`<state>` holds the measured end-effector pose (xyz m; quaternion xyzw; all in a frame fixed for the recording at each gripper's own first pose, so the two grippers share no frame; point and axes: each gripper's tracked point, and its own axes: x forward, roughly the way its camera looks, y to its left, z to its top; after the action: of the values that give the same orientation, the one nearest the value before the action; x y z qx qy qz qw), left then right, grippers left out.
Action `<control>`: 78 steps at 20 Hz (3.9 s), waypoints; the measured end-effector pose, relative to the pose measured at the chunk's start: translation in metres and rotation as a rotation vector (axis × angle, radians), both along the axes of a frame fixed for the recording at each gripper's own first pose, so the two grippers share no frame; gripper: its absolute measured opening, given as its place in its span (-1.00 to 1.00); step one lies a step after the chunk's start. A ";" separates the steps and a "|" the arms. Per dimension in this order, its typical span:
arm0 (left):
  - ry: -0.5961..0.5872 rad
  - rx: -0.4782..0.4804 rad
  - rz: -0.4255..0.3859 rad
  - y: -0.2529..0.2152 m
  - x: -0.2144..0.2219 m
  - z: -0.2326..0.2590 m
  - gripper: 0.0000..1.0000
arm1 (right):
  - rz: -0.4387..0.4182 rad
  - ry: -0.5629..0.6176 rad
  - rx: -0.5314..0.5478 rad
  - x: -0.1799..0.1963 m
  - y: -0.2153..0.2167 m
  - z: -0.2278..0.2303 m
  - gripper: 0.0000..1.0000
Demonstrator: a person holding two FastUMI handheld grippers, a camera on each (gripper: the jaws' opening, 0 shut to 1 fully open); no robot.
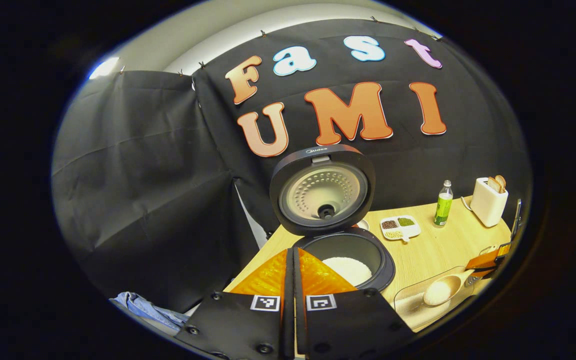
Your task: Close the left gripper, press the button to open the rice cooker; take a wooden spoon from the chopstick holder with the right hand, scoop a spoonful of rice and pour it into the rice cooker, then put the wooden spoon back into the chopstick holder.
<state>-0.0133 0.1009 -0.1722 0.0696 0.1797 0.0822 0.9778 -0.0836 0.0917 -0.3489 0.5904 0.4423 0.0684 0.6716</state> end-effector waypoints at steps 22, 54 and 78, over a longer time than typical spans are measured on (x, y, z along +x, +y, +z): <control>-0.016 -0.026 0.246 0.072 -0.054 -0.008 -0.89 | -0.042 -0.072 0.315 0.105 0.076 0.100 -0.87; 0.010 0.006 0.460 0.170 -0.114 -0.026 -0.89 | 0.359 -0.456 -0.638 0.189 0.203 0.082 -0.87; 0.038 0.002 0.460 0.170 -0.108 -0.038 -0.89 | 0.583 -0.798 -0.972 0.193 0.214 0.091 -0.87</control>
<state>-0.1216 0.2711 -0.2101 0.0293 0.2092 0.3016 0.9297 0.1092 0.3052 -0.2580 0.0091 0.2825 0.2523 0.9255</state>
